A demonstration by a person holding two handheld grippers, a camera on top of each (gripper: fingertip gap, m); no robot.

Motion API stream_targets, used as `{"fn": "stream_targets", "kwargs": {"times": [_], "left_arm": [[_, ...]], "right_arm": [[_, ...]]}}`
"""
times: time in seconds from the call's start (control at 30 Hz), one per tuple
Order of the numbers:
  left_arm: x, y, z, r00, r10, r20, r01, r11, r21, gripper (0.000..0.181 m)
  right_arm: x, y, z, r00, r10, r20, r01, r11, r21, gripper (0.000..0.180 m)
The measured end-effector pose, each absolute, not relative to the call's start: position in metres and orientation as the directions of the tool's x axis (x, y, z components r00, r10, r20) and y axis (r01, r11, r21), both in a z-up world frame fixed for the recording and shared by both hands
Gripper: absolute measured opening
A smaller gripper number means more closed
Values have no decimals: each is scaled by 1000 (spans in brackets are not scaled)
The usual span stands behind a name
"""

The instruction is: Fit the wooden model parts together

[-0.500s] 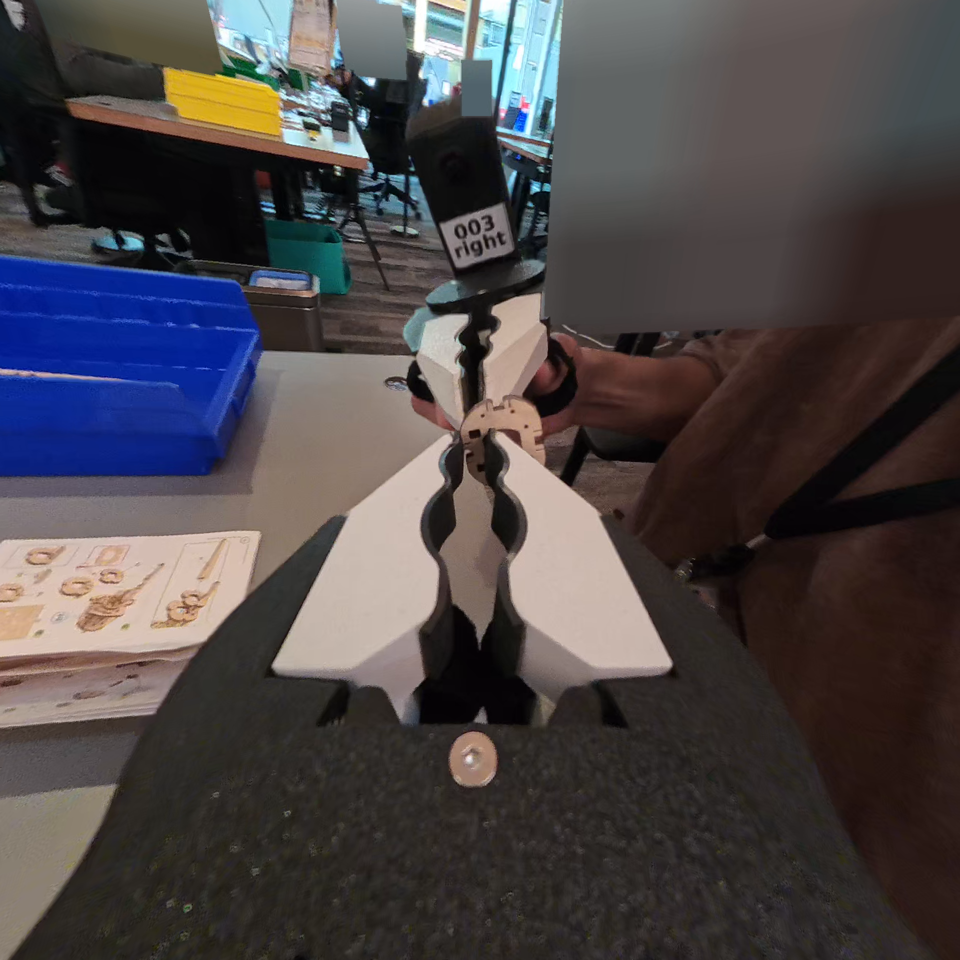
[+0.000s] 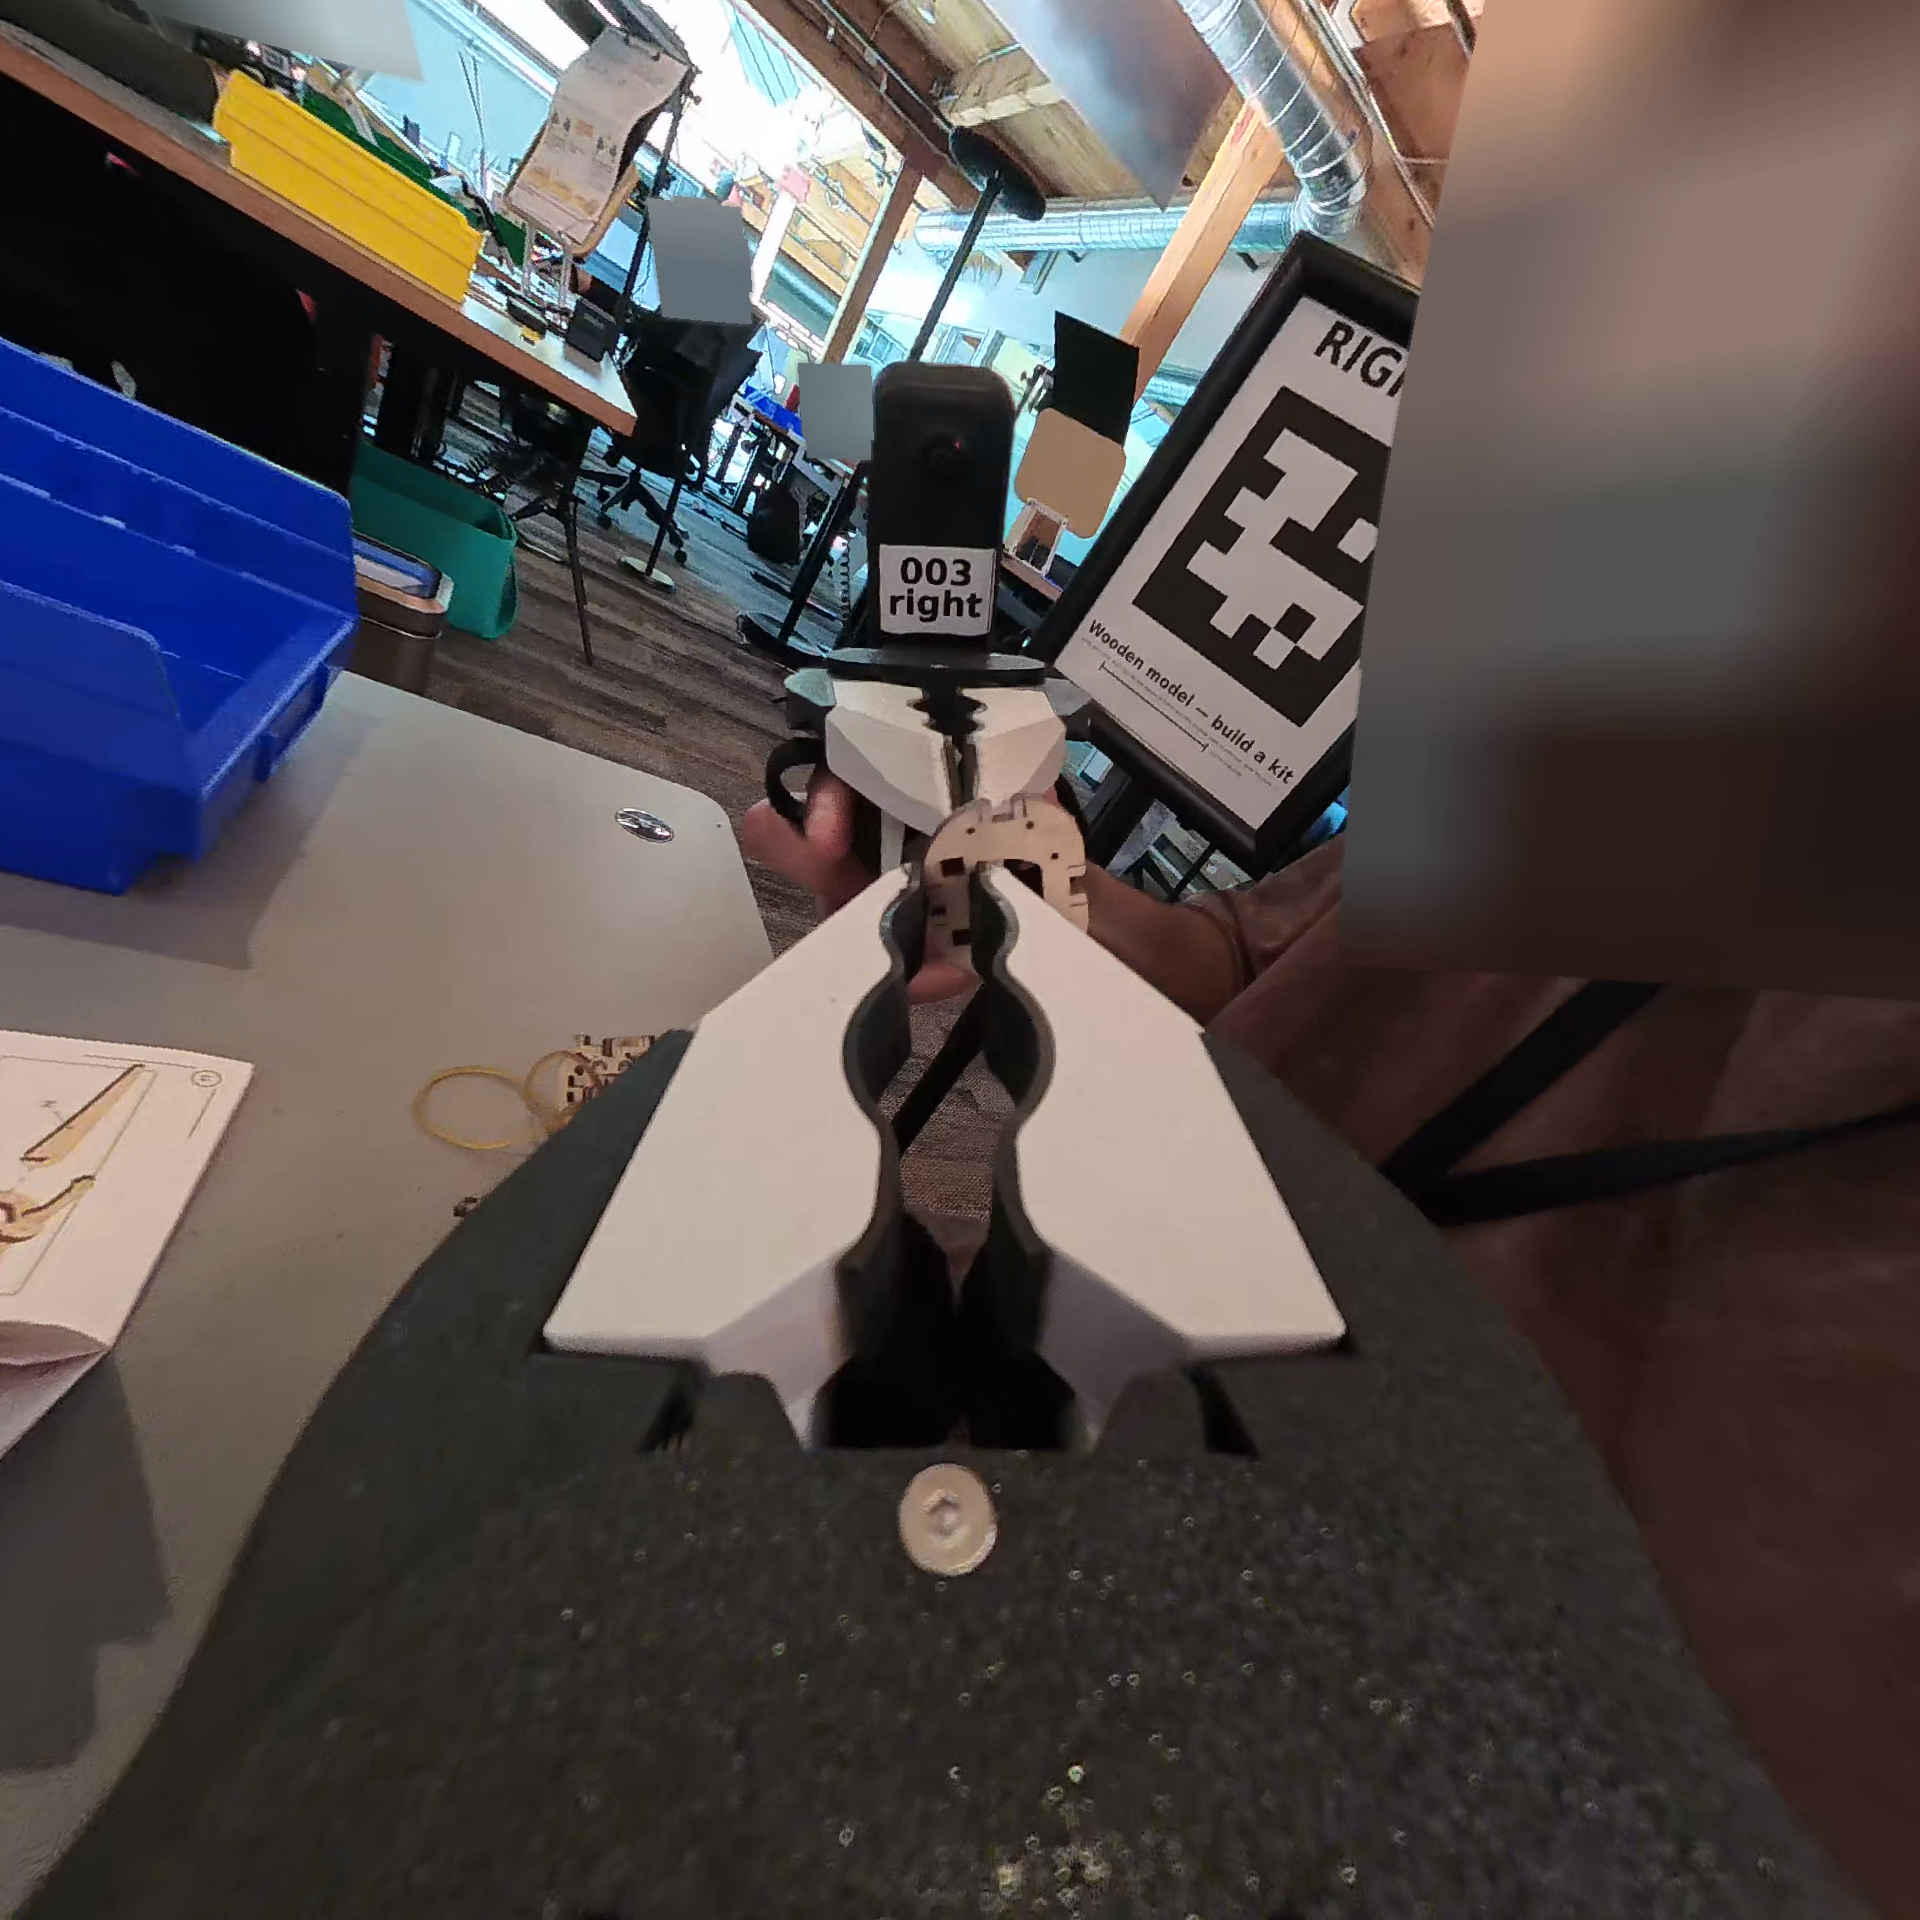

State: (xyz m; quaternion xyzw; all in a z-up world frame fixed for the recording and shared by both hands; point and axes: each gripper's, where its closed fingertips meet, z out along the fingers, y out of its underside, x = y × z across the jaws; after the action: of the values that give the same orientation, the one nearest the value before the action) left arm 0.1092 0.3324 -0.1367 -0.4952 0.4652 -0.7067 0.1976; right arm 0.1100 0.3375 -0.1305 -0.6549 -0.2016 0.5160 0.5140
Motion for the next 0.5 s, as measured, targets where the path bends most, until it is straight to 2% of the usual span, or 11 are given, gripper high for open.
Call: {"fn": "stream_targets", "kwargs": {"times": [0.13, 0.4, 0.47, 0.5], "left_arm": [[111, 335, -138, -420, -736, 531, -177, -508, -843, 5], [111, 335, -139, -433, -717, 546, -199, -515, -834, 6], [106, 340, -135, -440, -725, 530, -172, -511, -842, 13], [105, 345, -137, -419, -753, 508, -166, -486, -858, 24]], "right_arm": [[111, 339, -135, 376, 787, -489, -266, -414, -870, 10], [106, 340, -142, 366, 772, -520, -244, -459, -854, 3], [108, 343, -143, 325, 741, -587, -300, -508, -808, 3], [109, 344, -145, 307, 727, -615, -319, -530, -786, 2]]}}
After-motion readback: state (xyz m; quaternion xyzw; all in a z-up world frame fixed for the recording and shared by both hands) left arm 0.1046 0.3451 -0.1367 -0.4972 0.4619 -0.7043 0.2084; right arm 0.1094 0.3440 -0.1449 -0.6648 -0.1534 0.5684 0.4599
